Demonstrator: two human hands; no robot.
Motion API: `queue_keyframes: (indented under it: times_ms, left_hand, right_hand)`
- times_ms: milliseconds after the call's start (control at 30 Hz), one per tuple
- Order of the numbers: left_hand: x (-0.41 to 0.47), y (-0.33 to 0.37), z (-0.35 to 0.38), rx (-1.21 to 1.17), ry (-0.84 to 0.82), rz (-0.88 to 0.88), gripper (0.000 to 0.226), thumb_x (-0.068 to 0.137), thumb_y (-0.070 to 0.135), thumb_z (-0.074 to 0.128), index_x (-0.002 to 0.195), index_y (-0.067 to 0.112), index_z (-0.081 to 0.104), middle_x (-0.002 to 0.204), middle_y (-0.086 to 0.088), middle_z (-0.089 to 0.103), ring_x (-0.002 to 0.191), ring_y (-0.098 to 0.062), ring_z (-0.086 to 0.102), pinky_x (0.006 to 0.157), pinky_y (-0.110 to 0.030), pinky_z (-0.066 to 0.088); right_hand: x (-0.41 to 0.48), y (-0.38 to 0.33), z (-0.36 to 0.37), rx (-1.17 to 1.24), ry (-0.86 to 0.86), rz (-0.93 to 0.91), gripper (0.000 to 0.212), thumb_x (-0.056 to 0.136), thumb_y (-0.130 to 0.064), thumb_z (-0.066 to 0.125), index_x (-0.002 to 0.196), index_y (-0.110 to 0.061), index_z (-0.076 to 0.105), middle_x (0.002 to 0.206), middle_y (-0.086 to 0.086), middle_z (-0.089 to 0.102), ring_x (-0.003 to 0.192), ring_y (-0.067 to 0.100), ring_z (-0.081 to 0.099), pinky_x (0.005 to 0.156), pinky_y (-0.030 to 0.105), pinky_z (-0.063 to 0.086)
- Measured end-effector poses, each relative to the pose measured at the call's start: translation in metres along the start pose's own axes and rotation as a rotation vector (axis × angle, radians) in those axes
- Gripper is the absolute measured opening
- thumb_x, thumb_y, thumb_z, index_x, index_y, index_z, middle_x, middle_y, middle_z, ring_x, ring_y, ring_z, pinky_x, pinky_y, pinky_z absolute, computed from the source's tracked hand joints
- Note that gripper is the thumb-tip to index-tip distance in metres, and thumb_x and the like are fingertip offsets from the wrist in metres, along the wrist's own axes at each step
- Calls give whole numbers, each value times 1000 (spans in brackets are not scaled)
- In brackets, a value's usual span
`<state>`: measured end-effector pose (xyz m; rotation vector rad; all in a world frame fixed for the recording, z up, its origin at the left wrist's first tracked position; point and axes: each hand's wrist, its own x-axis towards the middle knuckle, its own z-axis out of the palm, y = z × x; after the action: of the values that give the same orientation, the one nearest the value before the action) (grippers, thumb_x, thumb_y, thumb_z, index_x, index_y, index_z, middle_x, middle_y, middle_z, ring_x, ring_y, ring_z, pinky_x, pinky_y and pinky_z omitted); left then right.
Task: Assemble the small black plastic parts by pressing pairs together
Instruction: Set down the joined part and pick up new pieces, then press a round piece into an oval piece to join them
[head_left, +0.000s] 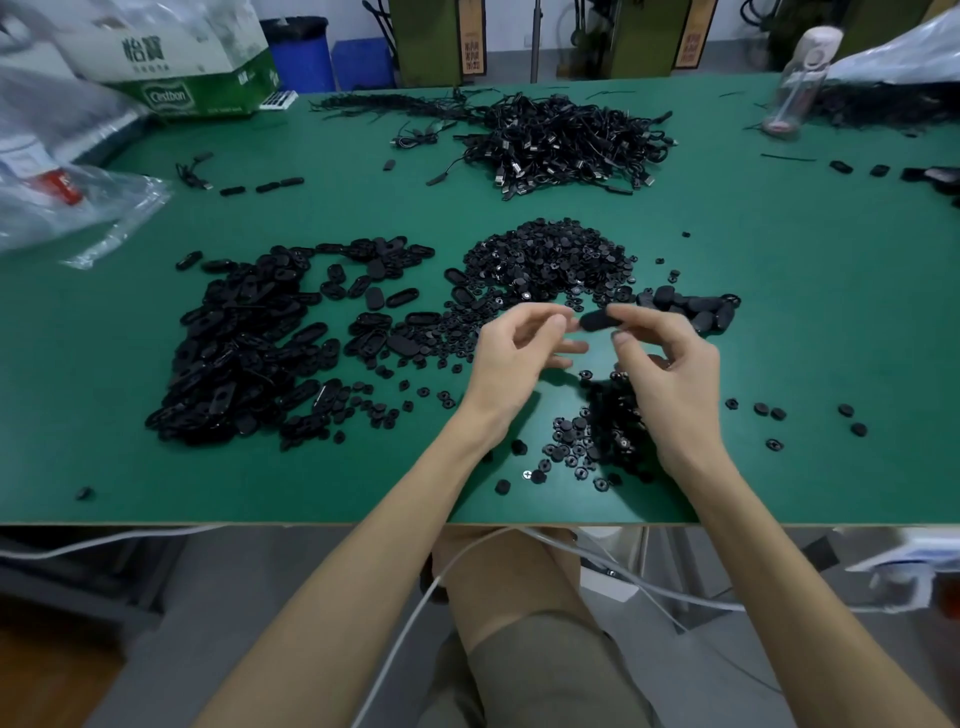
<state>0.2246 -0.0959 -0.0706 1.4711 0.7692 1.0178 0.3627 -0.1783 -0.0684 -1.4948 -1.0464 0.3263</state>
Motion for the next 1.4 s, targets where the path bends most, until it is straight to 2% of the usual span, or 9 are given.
queue_keyframes:
  times_ms: [133, 233, 433, 567, 700, 800, 1100, 1233, 1400]
  left_hand:
    - [5, 9, -9, 17, 52, -19, 20, 104, 4, 55, 118, 0, 70, 113, -13, 73, 94, -26, 76, 86, -38, 63]
    - [9, 21, -27, 93, 60, -39, 21, 103, 0, 54, 115, 2, 71, 110, -11, 74, 90, -22, 76, 82, -33, 63]
    - [6, 42, -96, 869, 43, -68, 21, 103, 6, 58, 116, 16, 70, 112, 10, 66, 93, -8, 66, 84, -15, 50]
    - [-1, 62, -150, 1294, 48, -321, 9, 98, 15, 69, 105, 10, 70, 107, -5, 71, 88, -20, 66, 85, -34, 54]
    - [-6, 79, -170, 1510, -78, -624, 33, 89, 31, 81, 103, 6, 66, 105, -13, 68, 95, -33, 66, 91, -49, 56]
    - [-7, 73, -167, 1474, -95, -636, 33, 90, 25, 81, 109, 4, 65, 108, -15, 68, 98, -35, 65, 96, -51, 54]
    - [0, 63, -151, 1236, 127, -362, 16, 97, 12, 72, 106, 6, 60, 100, -13, 66, 87, -31, 69, 84, -48, 58]
    - [2, 64, -126, 846, -5, -236, 12, 99, 9, 67, 107, 17, 63, 92, -4, 71, 68, -12, 75, 58, -25, 58]
    - [2, 54, -98, 665, -74, -201, 12, 100, 3, 63, 102, 15, 66, 94, -5, 74, 74, -15, 75, 62, -31, 62]
  right_hand:
    - [7, 9, -2, 118, 92, 158, 51, 96, -8, 62, 144, -20, 56, 139, 2, 60, 113, -9, 59, 87, 8, 49]
    - [10, 15, -1, 226, 57, 248, 71, 97, -6, 61, 161, -16, 31, 163, 0, 39, 110, -28, 50, 88, 0, 44]
    - [10, 18, 1, 240, 26, 266, 76, 96, -2, 59, 163, -19, 27, 166, -1, 33, 139, -2, 39, 94, 1, 41]
    - [8, 18, 1, 199, 20, 213, 63, 97, -2, 59, 156, -14, 40, 157, 0, 47, 140, 3, 47, 105, 9, 41]
    - [7, 14, 0, 142, -23, 183, 54, 97, -5, 61, 150, -15, 51, 149, 0, 56, 135, 6, 53, 108, 16, 43]
    - [5, 11, 1, 100, -79, 148, 46, 97, -5, 62, 142, -16, 59, 146, -1, 58, 133, 7, 55, 100, 5, 44]
    - [-1, 2, 5, -177, -199, -47, 20, 96, -13, 69, 115, -14, 74, 126, -4, 65, 120, 6, 60, 110, 27, 47]
    - [-1, 1, 5, -185, -209, -33, 17, 96, -13, 69, 112, -14, 74, 120, -3, 67, 116, 10, 63, 109, 31, 49]
    - [-2, 0, 5, -168, -203, -12, 16, 96, -11, 69, 111, -15, 74, 118, -2, 68, 114, 11, 64, 108, 32, 50]
